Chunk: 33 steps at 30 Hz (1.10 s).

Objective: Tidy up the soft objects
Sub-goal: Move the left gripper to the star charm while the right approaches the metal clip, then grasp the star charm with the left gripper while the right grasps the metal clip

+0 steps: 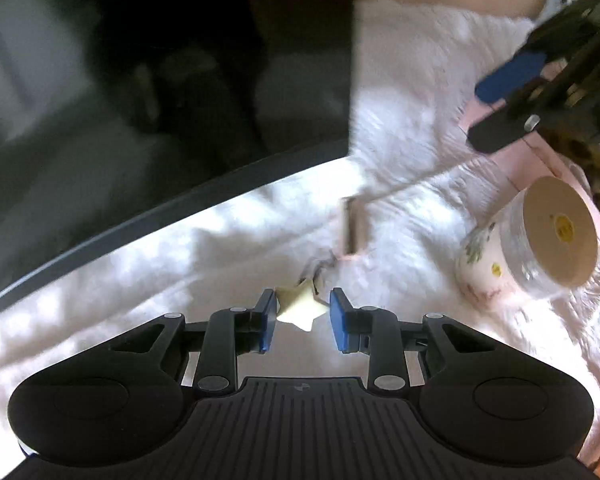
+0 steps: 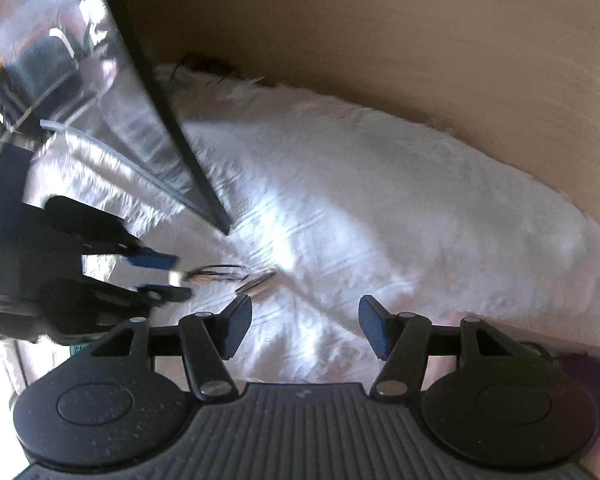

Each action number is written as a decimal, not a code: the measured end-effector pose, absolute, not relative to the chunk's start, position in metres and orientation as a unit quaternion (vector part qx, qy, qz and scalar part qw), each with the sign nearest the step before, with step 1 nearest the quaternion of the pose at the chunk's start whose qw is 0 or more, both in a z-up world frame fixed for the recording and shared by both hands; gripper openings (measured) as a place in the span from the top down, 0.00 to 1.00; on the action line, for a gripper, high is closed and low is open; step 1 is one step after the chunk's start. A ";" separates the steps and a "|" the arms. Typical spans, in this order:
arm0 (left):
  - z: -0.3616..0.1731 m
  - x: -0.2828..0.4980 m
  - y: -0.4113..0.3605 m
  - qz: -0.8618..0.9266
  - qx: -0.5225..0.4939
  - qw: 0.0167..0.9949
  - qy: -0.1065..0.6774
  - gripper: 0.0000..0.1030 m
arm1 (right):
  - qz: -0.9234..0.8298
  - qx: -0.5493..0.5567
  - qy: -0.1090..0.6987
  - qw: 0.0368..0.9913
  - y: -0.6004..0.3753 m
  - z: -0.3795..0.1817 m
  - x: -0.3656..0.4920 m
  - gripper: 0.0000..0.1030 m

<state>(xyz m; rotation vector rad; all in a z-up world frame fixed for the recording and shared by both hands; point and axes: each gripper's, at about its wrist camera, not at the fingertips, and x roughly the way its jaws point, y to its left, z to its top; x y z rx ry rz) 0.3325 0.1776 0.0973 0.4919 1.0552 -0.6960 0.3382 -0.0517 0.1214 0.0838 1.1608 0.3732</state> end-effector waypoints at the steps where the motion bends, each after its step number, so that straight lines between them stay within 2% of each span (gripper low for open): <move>1: 0.101 0.332 0.188 -0.316 0.217 0.787 0.484 0.68 | 0.177 0.036 0.550 0.815 -0.043 0.120 0.341 0.42; 6: 0.106 0.337 0.237 -0.256 0.144 0.834 0.467 0.68 | 0.117 0.093 0.575 0.805 -0.013 0.103 0.357 0.43; 8: 0.107 0.334 0.250 -0.250 0.119 0.845 0.458 0.68 | 0.101 0.118 0.581 0.799 -0.006 0.094 0.361 0.52; 9: 0.108 0.332 0.257 -0.250 0.106 0.850 0.452 0.68 | 0.091 0.125 0.587 0.795 -0.001 0.089 0.364 0.60; 10: 0.110 0.330 0.261 -0.250 0.099 0.853 0.446 0.68 | 0.082 0.125 0.591 0.793 0.003 0.086 0.365 0.62; 16: 0.096 0.324 0.265 -0.255 0.076 0.862 0.432 0.68 | 0.001 0.137 0.594 0.793 0.026 0.065 0.361 0.62; 27: 0.079 0.301 0.295 -0.240 0.011 0.866 0.439 0.68 | -0.065 0.083 0.598 0.795 0.066 0.028 0.367 0.62; 29: 0.078 0.296 0.300 -0.237 0.001 0.868 0.437 0.68 | -0.059 0.081 0.588 0.802 0.068 0.028 0.364 0.68; 30: 0.079 0.293 0.302 -0.234 -0.004 0.869 0.436 0.68 | -0.047 0.076 0.587 0.805 0.070 0.029 0.362 0.77; 33: 0.084 0.288 0.304 -0.230 -0.011 0.870 0.435 0.68 | -0.020 0.085 0.584 0.807 0.065 0.040 0.354 0.78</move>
